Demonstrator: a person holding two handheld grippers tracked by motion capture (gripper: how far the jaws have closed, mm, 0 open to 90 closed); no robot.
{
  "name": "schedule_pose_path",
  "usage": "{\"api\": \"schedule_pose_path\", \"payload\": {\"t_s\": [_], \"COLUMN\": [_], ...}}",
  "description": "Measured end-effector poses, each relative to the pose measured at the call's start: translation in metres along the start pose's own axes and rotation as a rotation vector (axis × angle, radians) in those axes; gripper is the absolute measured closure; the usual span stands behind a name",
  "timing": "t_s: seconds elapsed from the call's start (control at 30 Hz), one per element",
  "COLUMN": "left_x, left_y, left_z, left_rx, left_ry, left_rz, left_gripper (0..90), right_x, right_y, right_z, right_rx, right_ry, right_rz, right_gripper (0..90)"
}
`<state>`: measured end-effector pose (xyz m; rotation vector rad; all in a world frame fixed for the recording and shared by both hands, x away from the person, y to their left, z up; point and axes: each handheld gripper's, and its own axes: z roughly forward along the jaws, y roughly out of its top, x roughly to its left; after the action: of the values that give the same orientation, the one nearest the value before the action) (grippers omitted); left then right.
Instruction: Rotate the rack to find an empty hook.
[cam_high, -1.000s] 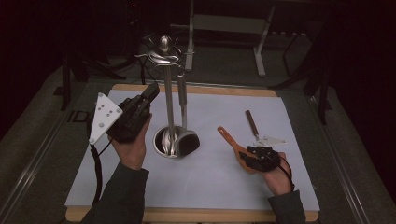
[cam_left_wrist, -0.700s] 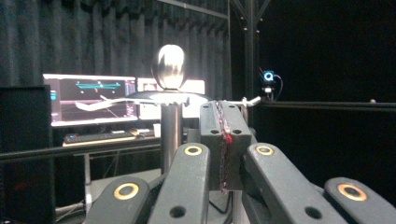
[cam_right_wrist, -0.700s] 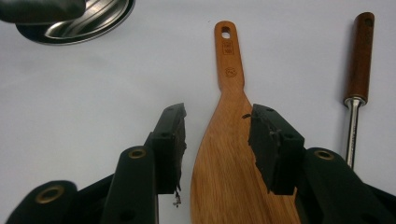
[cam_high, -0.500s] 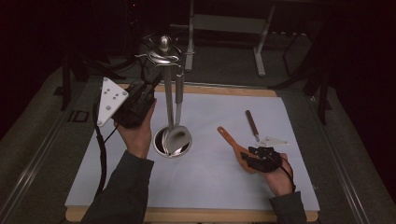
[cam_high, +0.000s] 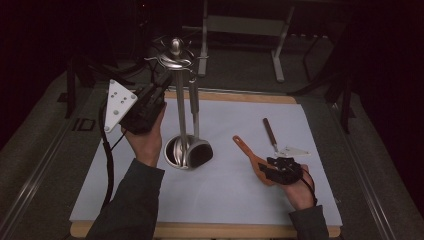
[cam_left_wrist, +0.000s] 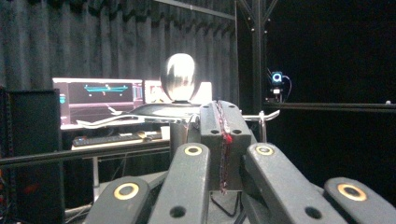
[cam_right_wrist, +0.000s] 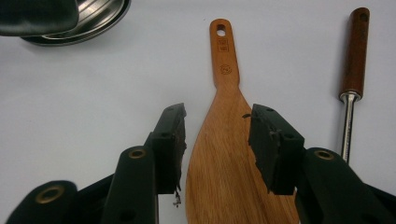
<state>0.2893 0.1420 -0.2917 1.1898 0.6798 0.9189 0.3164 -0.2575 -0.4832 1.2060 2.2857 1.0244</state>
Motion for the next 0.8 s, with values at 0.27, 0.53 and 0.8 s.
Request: {"api": "schedule_pose_path", "payload": {"t_s": [0.27,0.53,0.8], "left_x": [0.005,0.012,0.021], "left_y": [0.000,-0.001,-0.002], "left_z": [0.000,0.001,0.004], "left_rx": [-0.001,0.001,0.012], "left_ry": [0.023,0.052,0.082], "left_rz": [0.001,-0.007,-0.008], "left_gripper": [90.0,90.0,90.0], "right_x": [-0.001,-0.003,-0.006], "right_y": [-0.001,-0.001,-0.001], "right_z": [0.000,-0.003,-0.005], "right_rx": [-0.003,-0.011,-0.012], "right_ry": [-0.001,-0.004,-0.013], "right_rz": [0.004,0.010,0.012], "right_gripper": [56.0,56.0,56.0]}}
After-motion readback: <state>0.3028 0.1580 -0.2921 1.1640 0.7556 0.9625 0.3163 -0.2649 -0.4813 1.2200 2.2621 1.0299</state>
